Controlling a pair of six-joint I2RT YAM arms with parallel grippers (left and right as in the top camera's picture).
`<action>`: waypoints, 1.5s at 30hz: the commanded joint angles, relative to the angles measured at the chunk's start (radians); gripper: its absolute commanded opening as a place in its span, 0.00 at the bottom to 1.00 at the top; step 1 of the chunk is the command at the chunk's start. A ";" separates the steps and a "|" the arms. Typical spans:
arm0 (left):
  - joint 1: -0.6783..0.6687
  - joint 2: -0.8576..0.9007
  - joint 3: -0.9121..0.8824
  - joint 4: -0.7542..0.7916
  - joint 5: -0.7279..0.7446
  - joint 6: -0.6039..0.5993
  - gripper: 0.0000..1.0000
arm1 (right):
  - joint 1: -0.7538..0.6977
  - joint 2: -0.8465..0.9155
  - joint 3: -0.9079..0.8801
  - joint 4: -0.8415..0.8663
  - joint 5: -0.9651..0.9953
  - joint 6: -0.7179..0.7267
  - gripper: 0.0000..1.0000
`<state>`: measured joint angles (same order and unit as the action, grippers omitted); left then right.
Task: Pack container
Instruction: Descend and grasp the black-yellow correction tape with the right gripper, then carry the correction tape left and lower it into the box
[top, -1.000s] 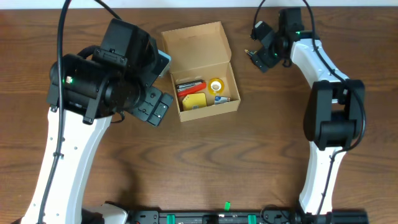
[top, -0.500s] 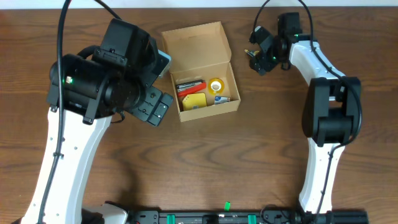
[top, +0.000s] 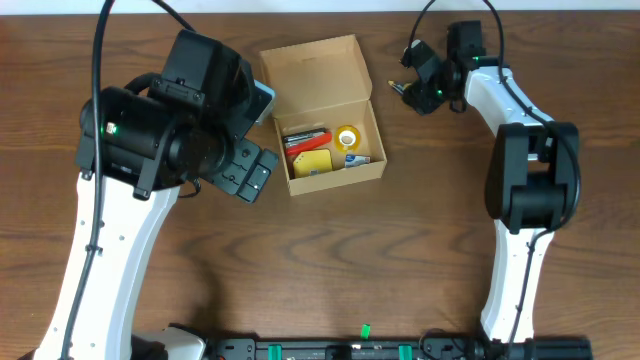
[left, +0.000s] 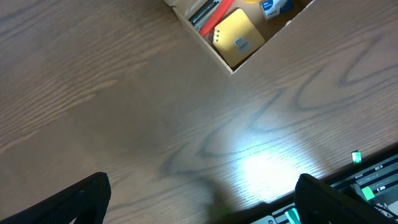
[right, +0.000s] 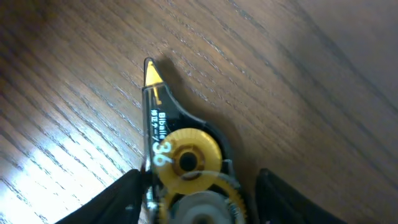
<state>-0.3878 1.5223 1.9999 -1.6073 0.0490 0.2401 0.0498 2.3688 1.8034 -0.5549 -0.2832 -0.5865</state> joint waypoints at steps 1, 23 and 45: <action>0.001 -0.010 0.016 -0.025 -0.005 0.007 0.95 | -0.017 0.048 -0.001 -0.003 0.013 0.010 0.48; 0.001 -0.010 0.016 -0.025 -0.005 0.007 0.95 | -0.016 0.002 0.047 -0.049 0.013 0.195 0.01; 0.001 -0.010 0.016 -0.025 -0.005 0.007 0.95 | 0.194 -0.427 0.168 -0.528 -0.096 -0.075 0.01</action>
<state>-0.3878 1.5223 1.9999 -1.6073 0.0490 0.2405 0.1905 1.9377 1.9701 -1.0477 -0.3305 -0.5369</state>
